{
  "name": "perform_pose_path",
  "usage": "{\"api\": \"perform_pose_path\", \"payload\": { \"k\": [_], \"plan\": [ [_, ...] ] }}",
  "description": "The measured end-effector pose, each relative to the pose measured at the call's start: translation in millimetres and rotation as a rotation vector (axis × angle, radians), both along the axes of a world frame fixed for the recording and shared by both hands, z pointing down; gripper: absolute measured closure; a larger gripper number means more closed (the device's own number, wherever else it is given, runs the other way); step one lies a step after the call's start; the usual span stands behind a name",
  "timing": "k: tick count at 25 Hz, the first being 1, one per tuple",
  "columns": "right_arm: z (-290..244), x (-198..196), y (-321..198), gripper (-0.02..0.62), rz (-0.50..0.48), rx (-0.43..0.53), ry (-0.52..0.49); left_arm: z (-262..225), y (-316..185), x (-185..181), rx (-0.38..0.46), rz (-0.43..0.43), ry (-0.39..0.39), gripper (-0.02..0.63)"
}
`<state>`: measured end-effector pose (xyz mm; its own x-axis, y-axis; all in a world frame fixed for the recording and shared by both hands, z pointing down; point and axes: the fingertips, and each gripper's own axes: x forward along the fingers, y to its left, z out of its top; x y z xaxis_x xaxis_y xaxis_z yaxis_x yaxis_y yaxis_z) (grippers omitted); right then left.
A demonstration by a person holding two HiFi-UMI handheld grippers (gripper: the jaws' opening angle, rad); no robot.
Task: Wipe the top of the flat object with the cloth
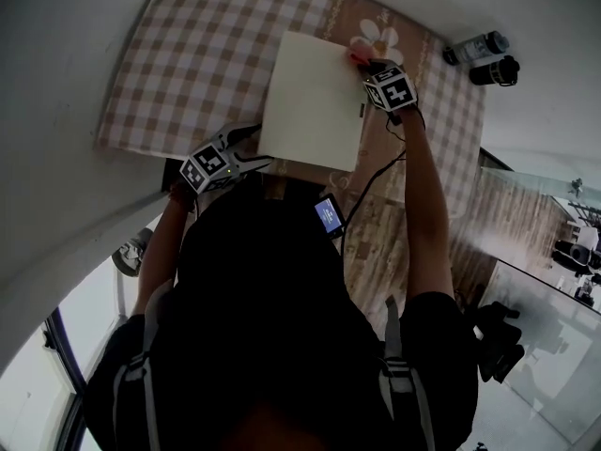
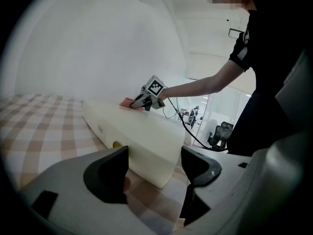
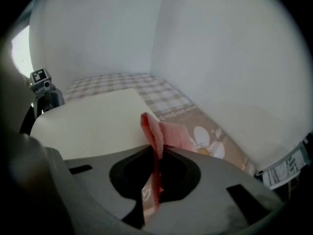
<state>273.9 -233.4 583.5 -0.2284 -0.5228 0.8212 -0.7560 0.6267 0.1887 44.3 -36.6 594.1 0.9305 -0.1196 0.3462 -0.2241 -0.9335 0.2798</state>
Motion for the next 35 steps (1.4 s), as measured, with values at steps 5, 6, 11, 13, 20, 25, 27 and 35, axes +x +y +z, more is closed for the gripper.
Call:
{"api": "perform_pose_path", "payload": {
  "k": [5,6,11,13,20,25,27,35],
  "plan": [
    [2.4,-10.1,17.8,0.578,-0.044,-0.043,0.013,-0.7,0.2,0.7,-0.008,0.002,0.005,0.261],
    [2.2,-11.6,20.6,0.578,-0.054,-0.043,0.011,-1.1,-0.1,1.2,-0.008,0.002,0.005,0.261],
    [2.5,-21.7,37.4,0.578,-0.066,-0.034,-0.033,-0.9,0.2,0.8,-0.005,-0.002,0.004,0.261],
    [2.4,-24.9,47.0,0.578,-0.082,-0.030,-0.035,0.6,1.4,0.3,-0.008,0.001,-0.004,0.261],
    [3.1,-35.3,78.4,0.578,-0.121,-0.038,-0.072,-1.0,-0.3,0.8,0.012,-0.008,0.007,0.261],
    [4.0,-38.8,81.2,0.578,-0.123,-0.038,-0.105,-0.5,-15.0,3.2,0.015,-0.011,0.001,0.261],
    [3.9,-43.6,99.8,0.578,-0.125,-0.043,-0.112,-0.2,-4.6,1.5,0.017,-0.010,0.001,0.261],
    [3.2,-59.2,139.9,0.578,-0.151,-0.052,-0.140,0.7,-0.4,-0.3,0.021,-0.011,0.001,0.261]
  ]
}}
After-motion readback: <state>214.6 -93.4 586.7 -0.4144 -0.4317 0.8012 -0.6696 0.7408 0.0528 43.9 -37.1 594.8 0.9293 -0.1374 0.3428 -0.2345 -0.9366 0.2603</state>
